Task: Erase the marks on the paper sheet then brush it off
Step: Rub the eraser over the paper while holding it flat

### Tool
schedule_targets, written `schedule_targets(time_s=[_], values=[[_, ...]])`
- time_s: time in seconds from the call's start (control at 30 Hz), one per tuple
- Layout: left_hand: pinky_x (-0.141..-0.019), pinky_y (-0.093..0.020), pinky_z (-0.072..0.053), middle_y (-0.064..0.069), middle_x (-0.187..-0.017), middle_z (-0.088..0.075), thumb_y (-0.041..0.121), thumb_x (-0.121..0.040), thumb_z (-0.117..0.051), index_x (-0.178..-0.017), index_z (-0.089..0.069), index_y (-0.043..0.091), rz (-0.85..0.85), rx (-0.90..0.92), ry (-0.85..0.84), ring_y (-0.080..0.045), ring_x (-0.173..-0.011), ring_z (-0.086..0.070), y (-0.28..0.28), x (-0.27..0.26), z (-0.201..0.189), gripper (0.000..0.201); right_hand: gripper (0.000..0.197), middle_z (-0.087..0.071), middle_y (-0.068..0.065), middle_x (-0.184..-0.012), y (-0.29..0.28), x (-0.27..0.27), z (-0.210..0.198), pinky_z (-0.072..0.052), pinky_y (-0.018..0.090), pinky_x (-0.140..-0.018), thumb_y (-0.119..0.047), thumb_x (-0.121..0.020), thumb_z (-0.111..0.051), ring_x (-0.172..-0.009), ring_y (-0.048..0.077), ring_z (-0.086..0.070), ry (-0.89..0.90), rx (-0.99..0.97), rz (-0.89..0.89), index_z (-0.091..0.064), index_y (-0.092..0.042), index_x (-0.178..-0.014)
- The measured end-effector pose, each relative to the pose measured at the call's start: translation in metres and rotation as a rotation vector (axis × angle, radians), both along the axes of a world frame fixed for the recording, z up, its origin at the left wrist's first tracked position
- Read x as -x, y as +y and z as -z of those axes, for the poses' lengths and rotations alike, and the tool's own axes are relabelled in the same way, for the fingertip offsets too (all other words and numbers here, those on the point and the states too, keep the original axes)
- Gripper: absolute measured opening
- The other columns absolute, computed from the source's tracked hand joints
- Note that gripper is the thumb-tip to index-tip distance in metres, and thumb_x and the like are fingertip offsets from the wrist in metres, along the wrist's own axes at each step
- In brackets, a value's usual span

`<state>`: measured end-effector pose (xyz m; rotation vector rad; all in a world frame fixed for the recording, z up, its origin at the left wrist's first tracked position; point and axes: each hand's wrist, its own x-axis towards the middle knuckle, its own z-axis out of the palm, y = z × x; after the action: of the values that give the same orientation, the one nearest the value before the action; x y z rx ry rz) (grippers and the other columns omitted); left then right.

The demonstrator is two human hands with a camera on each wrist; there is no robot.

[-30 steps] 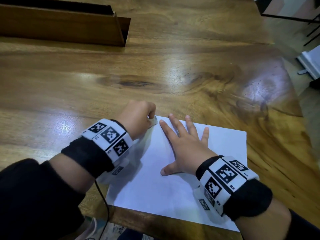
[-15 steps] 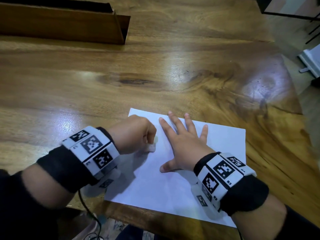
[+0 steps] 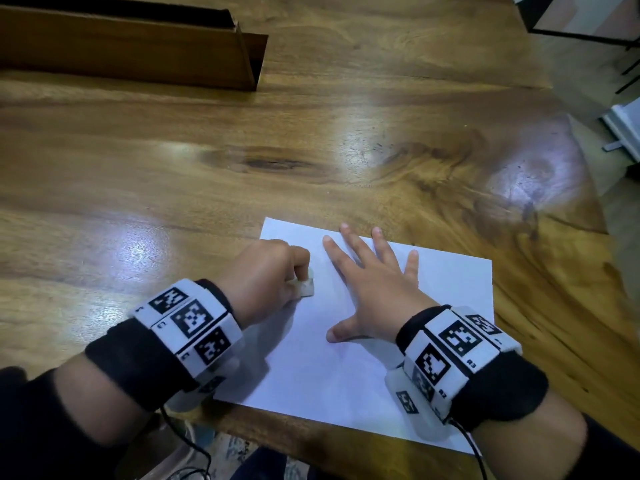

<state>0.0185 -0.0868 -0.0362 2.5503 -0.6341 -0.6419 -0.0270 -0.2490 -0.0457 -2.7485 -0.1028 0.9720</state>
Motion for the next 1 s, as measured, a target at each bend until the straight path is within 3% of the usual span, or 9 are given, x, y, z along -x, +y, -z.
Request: schedule_targets(time_s=[0.07,0.2,0.37,0.53,0.6,0.67,0.77,0.9,1.0], values=[[-0.057,-0.021,-0.038,0.009,-0.06,-0.056,0.023,-0.072,-0.068,-0.078,-0.061,0.017,0.005,-0.016,0.052,-0.008,-0.061,-0.05,0.0,-0.003,-0.003,0.011,0.118,0.031,-0.014,-0.152,-0.007,-0.001,-0.003,0.006,0.058,-0.113,-0.053,-0.067,-0.076,-0.142,0.018,0.026,-0.036,-0.028,0.027,0.01,-0.043,-0.147],[-0.061,-0.028,-0.039,0.012,-0.059,-0.052,0.018,-0.071,-0.068,-0.081,-0.061,0.019,-0.036,-0.053,0.059,-0.007,-0.061,-0.048,-0.005,-0.017,-0.011,0.012,0.115,0.025,-0.01,-0.156,-0.015,0.0,-0.003,0.003,0.047,-0.117,-0.053,-0.068,-0.076,-0.144,0.016,0.019,-0.096,-0.031,0.043,0.003,-0.037,-0.15],[-0.065,-0.028,-0.041,-0.003,-0.071,-0.058,0.016,-0.075,-0.065,-0.084,-0.062,0.014,-0.13,-0.014,-0.073,-0.023,-0.073,-0.053,-0.025,-0.038,-0.011,0.009,0.117,0.021,-0.01,-0.157,-0.014,0.002,0.0,0.004,0.05,-0.117,-0.055,-0.067,-0.076,-0.144,0.018,0.018,-0.103,-0.028,0.044,0.005,-0.035,-0.15],[-0.055,-0.027,-0.03,-0.003,-0.07,-0.055,0.016,-0.074,-0.066,-0.075,-0.064,0.011,0.058,-0.052,-0.055,-0.023,-0.069,-0.051,-0.021,-0.027,-0.009,0.005,0.119,0.024,-0.011,-0.155,-0.014,0.002,0.002,0.005,0.051,-0.116,-0.056,-0.066,-0.076,-0.144,0.018,0.02,-0.094,-0.027,0.05,0.006,-0.036,-0.15],[-0.058,-0.025,-0.038,-0.005,-0.07,-0.061,0.016,-0.069,-0.07,-0.073,-0.066,0.012,0.148,-0.096,0.034,-0.023,-0.07,-0.055,-0.018,-0.028,-0.012,0.006,0.119,0.024,-0.01,-0.155,-0.014,0.002,0.002,0.006,0.052,-0.115,-0.056,-0.066,-0.076,-0.144,0.018,0.02,-0.093,-0.024,0.049,0.007,-0.036,-0.15],[-0.067,-0.028,-0.045,-0.008,-0.075,-0.067,0.013,-0.069,-0.07,-0.076,-0.067,0.013,0.084,-0.068,0.031,-0.024,-0.071,-0.058,-0.023,-0.039,-0.012,0.007,0.119,0.024,-0.01,-0.156,-0.013,0.003,0.002,0.005,0.052,-0.115,-0.056,-0.066,-0.076,-0.144,0.019,0.02,-0.097,-0.021,0.046,0.007,-0.035,-0.15],[-0.065,-0.025,-0.04,-0.004,-0.071,-0.06,0.014,-0.073,-0.068,-0.077,-0.065,0.013,-0.003,-0.018,-0.101,-0.021,-0.069,-0.051,-0.034,-0.047,-0.011,0.005,0.119,0.024,-0.01,-0.155,-0.013,0.002,0.002,0.006,0.052,-0.115,-0.057,-0.067,-0.075,-0.144,0.018,0.021,-0.099,-0.019,0.045,0.007,-0.035,-0.15],[-0.054,-0.021,-0.037,0.003,-0.067,-0.057,0.012,-0.068,-0.072,-0.065,-0.062,0.021,0.172,-0.142,0.161,-0.014,-0.061,-0.05,-0.023,-0.037,-0.01,0.013,0.12,0.025,-0.011,-0.155,-0.014,0.002,0.003,0.006,0.051,-0.115,-0.057,-0.066,-0.076,-0.143,0.018,0.021,-0.097,-0.027,0.049,0.007,-0.036,-0.15],[-0.061,-0.026,-0.043,-0.003,-0.071,-0.062,0.012,-0.071,-0.069,-0.078,-0.067,0.015,0.1,-0.088,0.071,-0.02,-0.067,-0.059,-0.028,-0.043,-0.012,0.008,0.12,0.024,-0.011,-0.156,-0.013,0.002,0.003,0.006,0.051,-0.114,-0.057,-0.065,-0.076,-0.143,0.018,0.021,-0.1,-0.027,0.051,0.007,-0.036,-0.15]])
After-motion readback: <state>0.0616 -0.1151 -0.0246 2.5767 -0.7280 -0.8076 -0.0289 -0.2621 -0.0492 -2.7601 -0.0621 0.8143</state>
